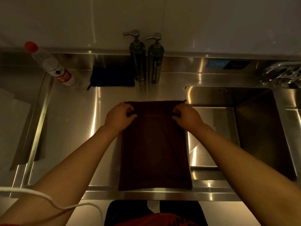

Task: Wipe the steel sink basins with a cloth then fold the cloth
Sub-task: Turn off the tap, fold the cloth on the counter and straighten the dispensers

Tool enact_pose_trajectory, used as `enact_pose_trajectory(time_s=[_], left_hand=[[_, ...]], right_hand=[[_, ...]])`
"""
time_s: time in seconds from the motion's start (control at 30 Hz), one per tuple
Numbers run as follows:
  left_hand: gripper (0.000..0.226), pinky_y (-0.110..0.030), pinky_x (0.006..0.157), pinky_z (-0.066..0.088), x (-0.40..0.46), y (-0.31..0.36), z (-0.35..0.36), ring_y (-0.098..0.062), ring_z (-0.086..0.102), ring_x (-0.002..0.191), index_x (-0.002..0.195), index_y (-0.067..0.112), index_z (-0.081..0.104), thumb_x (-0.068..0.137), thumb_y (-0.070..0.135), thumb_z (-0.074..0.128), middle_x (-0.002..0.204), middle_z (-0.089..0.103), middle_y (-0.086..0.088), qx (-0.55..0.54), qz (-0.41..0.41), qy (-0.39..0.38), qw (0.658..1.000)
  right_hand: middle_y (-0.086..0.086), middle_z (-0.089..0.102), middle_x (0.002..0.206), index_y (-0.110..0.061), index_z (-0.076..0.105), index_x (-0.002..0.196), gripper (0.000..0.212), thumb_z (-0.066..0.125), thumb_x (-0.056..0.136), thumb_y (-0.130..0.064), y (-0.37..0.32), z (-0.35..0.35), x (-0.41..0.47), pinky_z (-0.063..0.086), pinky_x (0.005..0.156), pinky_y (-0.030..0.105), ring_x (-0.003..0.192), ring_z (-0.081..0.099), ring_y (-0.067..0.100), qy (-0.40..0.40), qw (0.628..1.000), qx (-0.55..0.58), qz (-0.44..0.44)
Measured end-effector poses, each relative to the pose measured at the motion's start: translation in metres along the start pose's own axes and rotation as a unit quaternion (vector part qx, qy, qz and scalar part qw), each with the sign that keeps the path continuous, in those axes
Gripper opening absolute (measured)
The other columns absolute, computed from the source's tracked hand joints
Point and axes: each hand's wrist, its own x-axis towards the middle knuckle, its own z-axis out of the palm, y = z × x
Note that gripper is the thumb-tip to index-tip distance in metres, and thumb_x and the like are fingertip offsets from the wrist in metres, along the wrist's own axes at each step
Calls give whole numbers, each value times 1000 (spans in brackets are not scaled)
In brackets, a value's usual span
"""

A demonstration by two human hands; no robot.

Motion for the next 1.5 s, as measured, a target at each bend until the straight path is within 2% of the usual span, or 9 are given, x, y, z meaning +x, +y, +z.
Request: enact_pose_trajectory(time_s=[0.13,0.27,0.4,0.53,0.73,0.97,1.13,1.27,1.5], left_hand=[[51,-37,88,53,-25,-8,8,-21,58,114,129,22,65,85,42,81,123,60,-1,76,0,-87,993],[33,-31,80,44,-33,-13,15,-27,61,110,128,14,66,95,17,70,119,63,-8,42,-14,-32,999],[26,-38,83,51,-29,-14,12,-33,64,103,121,6,71,98,5,58,116,63,-16,36,-44,-21,998],[24,-34,80,48,-22,-13,6,-33,65,100,118,6,70,101,6,53,115,65,-16,29,-45,1,999],[27,-30,77,42,-16,-14,6,-32,65,102,122,7,69,102,7,51,118,66,-14,34,-44,4,998],[26,-30,76,41,-15,-19,9,-32,65,99,118,7,71,104,7,49,113,67,-14,22,-56,1,998],[25,-29,74,38,-14,-20,9,-32,65,98,115,6,72,104,7,49,111,68,-15,14,-64,2,998],[25,-30,77,41,-13,-17,8,-29,65,103,119,11,71,104,14,52,116,68,-11,26,-57,-5,998],[24,-36,82,50,-9,-14,7,-32,66,103,117,10,72,103,14,53,116,69,-13,26,-60,-2,998]], right_hand=[[7,66,114,-17,66,122,35,74,89,-25,9,14,-12,42,76,28,103,65,26,-21,999,-19,40],[9,59,117,-16,67,108,20,73,89,-17,14,16,-17,42,76,29,103,60,26,0,998,-20,55],[3,57,105,-14,64,95,12,68,88,-5,16,15,-17,40,71,28,93,62,26,-2,998,5,60],[9,66,112,-15,67,121,29,64,93,-7,16,14,-14,45,79,28,101,65,27,-3,998,5,65],[5,67,117,-18,75,114,22,62,96,-15,16,6,-9,47,81,30,104,67,27,44,996,-41,59],[5,66,106,-18,76,107,22,64,91,-11,13,8,-18,46,69,28,81,69,26,77,987,-141,0],[5,68,107,-17,75,110,21,66,90,-16,8,15,-25,52,73,32,88,69,25,105,993,-48,32],[7,63,111,-15,72,108,17,63,98,-25,11,11,-7,44,77,29,97,65,25,133,982,82,107],[14,61,106,-4,69,100,12,62,97,-13,15,1,27,49,74,35,93,64,32,53,995,-32,77]])
